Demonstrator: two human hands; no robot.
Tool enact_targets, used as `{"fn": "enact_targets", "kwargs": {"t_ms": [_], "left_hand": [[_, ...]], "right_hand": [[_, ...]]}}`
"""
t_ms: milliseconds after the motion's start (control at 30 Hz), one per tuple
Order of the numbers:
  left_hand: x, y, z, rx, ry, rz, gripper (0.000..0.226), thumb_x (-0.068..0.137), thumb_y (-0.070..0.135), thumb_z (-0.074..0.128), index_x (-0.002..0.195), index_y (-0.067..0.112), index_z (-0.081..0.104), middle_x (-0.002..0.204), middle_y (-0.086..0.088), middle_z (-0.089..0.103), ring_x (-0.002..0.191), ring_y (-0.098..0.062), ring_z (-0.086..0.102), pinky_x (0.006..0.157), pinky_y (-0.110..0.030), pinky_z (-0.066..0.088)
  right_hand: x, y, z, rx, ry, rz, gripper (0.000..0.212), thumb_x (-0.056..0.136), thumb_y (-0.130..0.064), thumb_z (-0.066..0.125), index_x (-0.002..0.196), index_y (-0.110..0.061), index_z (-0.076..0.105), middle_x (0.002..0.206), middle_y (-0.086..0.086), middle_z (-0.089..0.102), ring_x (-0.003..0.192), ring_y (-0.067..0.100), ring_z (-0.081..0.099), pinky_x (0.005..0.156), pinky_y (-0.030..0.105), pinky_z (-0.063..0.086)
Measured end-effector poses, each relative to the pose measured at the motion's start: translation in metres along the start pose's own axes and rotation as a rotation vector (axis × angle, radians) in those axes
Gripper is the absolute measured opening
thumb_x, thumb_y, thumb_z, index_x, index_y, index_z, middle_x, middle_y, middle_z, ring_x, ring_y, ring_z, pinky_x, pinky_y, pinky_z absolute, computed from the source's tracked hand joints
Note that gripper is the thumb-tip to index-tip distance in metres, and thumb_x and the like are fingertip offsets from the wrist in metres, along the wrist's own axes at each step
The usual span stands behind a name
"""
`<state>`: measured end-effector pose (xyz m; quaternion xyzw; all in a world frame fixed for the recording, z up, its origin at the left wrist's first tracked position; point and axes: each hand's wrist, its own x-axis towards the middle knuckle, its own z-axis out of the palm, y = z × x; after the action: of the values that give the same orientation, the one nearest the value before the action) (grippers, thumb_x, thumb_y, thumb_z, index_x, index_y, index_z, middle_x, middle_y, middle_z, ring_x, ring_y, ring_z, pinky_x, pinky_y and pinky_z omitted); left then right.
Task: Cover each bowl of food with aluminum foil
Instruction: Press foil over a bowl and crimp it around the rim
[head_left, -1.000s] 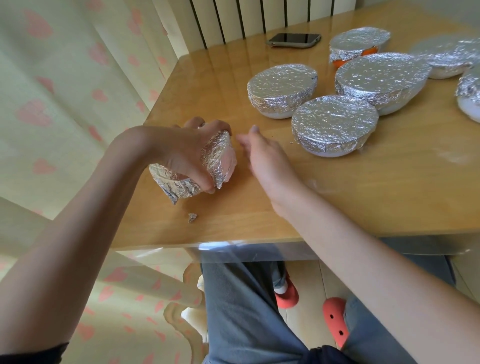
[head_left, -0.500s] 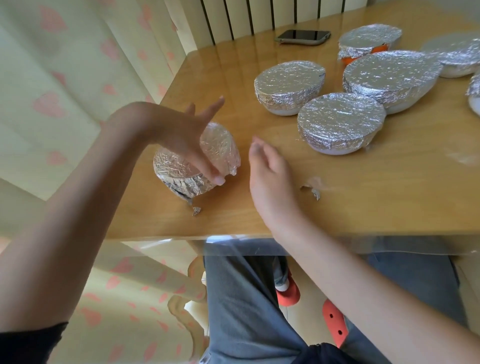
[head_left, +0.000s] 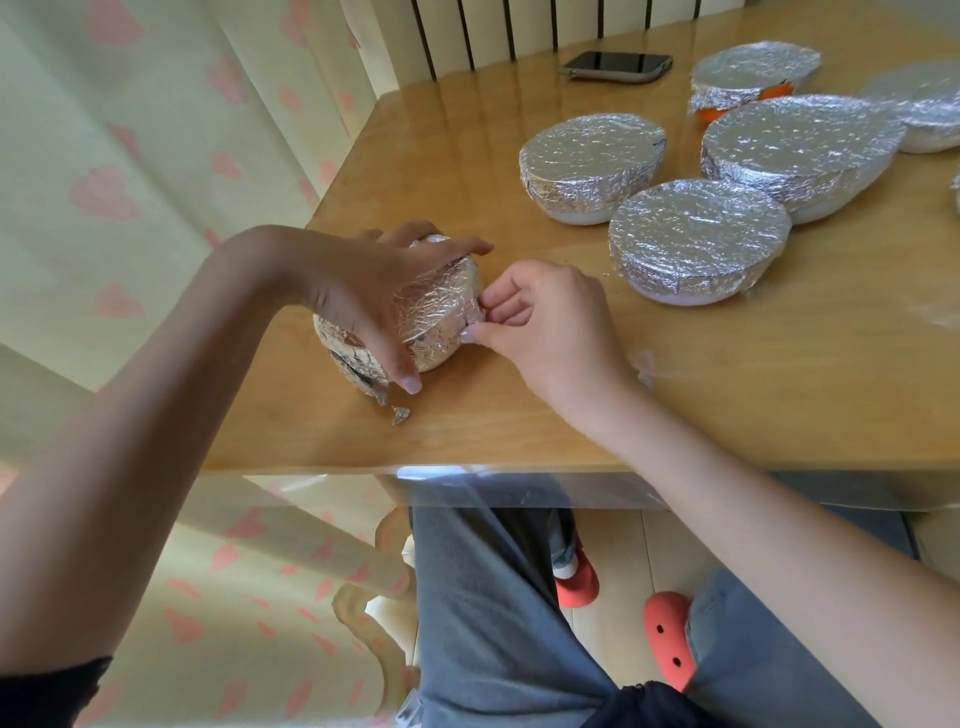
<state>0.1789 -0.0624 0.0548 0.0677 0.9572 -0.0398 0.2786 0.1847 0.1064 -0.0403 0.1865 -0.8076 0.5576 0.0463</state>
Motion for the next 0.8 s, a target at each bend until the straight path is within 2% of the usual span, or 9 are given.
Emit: {"fn": "enact_targets", "kwargs": {"t_ms": [67,233,367,467,533,633,700,800], "left_hand": [[0.001,-0.001,0.0,-0.007,0.009,0.002,0.135,0.036,0.065,0.089,0.127,0.079,-0.01,0.155,0.023,-0.003,0.148,-0.027,0.004,0.114,-0.058,0.021],[-0.002,0.003,0.001,-0.006,0.023,-0.02,0.13,0.048,0.053,0.092,0.128,0.078,-0.007,0.154,0.023,-0.002,0.147,-0.024,0.005,0.114,-0.053,0.022],[-0.004,0.004,0.002,-0.034,0.04,-0.03,0.122,0.049,0.052,0.092,0.116,0.084,-0.006,0.15,0.028,0.002,0.145,-0.02,0.005,0.112,-0.05,0.024],[-0.003,0.003,0.004,-0.028,0.057,-0.049,0.125,0.053,0.051,0.09,0.134,0.072,-0.002,0.149,0.028,0.003,0.143,-0.019,0.008,0.111,-0.048,0.025],[-0.004,0.003,0.005,-0.035,0.072,-0.068,0.123,0.057,0.05,0.089,0.139,0.066,-0.002,0.151,0.024,0.004,0.143,-0.021,0.009,0.11,-0.048,0.025],[-0.006,0.006,0.005,-0.039,0.079,-0.075,0.118,0.058,0.048,0.087,0.137,0.066,0.001,0.153,0.019,0.005,0.143,-0.023,0.01,0.109,-0.049,0.027],[-0.006,0.006,0.004,-0.038,0.075,-0.078,0.118,0.059,0.047,0.087,0.137,0.067,0.001,0.153,0.019,0.004,0.143,-0.023,0.01,0.11,-0.049,0.027],[-0.005,0.005,0.004,-0.043,0.077,-0.078,0.12,0.059,0.047,0.088,0.139,0.065,0.0,0.153,0.019,0.004,0.143,-0.023,0.01,0.11,-0.049,0.027]], "right_hand": [[0.004,0.002,-0.002,0.046,-0.032,0.024,0.024,0.064,-0.016,0.087,0.078,-0.014,0.066,0.068,-0.004,0.065,0.06,0.006,0.059,0.064,0.02,0.051],[0.021,0.008,-0.009,0.128,-0.155,0.061,0.029,0.059,-0.01,0.089,0.066,-0.011,0.06,0.065,0.008,0.069,0.056,0.015,0.066,0.061,0.03,0.052],[0.037,0.001,-0.019,0.059,-0.333,0.028,0.032,0.061,-0.006,0.087,0.064,-0.009,0.056,0.064,0.016,0.068,0.052,0.018,0.063,0.059,0.036,0.053],[0.05,-0.005,-0.024,-0.028,-0.451,0.001,0.033,0.061,-0.009,0.088,0.065,-0.011,0.055,0.06,0.011,0.067,0.05,0.017,0.063,0.056,0.03,0.053],[0.048,-0.002,-0.022,0.0,-0.43,-0.004,0.03,0.064,-0.009,0.086,0.068,-0.01,0.056,0.057,0.006,0.065,0.051,0.016,0.064,0.056,0.031,0.056],[0.039,0.008,-0.017,0.093,-0.343,-0.018,0.022,0.07,-0.006,0.081,0.077,-0.004,0.061,0.06,0.008,0.064,0.06,0.025,0.068,0.061,0.037,0.06],[0.039,0.01,-0.017,0.094,-0.338,-0.056,0.017,0.074,-0.004,0.078,0.081,-0.001,0.063,0.065,0.012,0.065,0.062,0.026,0.068,0.062,0.036,0.06],[0.047,0.006,-0.023,0.052,-0.423,-0.1,0.013,0.075,-0.001,0.076,0.08,-0.001,0.064,0.065,0.008,0.065,0.057,0.016,0.065,0.06,0.027,0.057]]}}
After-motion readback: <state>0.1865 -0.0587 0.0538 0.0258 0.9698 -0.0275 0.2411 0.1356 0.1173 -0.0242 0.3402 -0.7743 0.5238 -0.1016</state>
